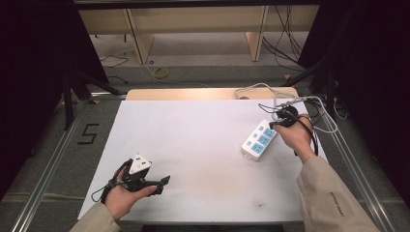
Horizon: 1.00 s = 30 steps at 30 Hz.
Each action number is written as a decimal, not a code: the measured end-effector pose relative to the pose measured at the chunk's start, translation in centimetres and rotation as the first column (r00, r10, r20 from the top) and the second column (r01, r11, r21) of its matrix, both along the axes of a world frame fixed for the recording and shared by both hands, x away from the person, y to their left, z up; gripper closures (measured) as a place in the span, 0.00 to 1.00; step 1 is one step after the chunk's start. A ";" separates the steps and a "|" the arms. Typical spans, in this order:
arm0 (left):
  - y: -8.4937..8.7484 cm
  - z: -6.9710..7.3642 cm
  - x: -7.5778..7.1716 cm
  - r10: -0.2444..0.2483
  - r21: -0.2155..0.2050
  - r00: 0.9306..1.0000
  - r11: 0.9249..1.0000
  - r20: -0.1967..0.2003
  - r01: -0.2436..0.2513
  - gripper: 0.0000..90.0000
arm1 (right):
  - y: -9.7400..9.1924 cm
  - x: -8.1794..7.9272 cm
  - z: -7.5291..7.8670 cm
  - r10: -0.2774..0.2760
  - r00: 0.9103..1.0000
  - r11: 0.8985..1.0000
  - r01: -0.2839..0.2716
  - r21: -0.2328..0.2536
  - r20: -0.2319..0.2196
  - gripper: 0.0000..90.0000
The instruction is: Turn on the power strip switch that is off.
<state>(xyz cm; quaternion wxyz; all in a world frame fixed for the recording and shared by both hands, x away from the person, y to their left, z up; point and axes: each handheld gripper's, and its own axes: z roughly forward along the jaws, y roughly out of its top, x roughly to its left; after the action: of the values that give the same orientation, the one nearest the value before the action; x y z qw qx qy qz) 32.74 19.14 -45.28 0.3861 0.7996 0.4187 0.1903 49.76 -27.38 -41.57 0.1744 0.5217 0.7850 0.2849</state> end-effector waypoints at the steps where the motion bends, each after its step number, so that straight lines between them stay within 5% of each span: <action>1: 0.0 0.0 0.0 0.000 -0.001 1.000 1.000 0.000 0.000 0.18 | 0.0 0.1 0.0 0.001 1.000 1.000 -0.001 -0.002 0.001 1.00; 30: -0.1 0.0 0.1 -0.003 0.001 1.000 1.000 -0.004 0.003 0.18 | 0.8 2.7 -0.8 -0.016 0.999 0.999 0.014 -0.031 -0.040 1.00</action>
<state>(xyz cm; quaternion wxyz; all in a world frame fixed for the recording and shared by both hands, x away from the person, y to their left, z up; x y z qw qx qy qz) 32.81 19.04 -45.28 0.3854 0.8006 0.4182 0.1885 52.47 -26.57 -42.35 0.1687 0.5305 0.7887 0.2610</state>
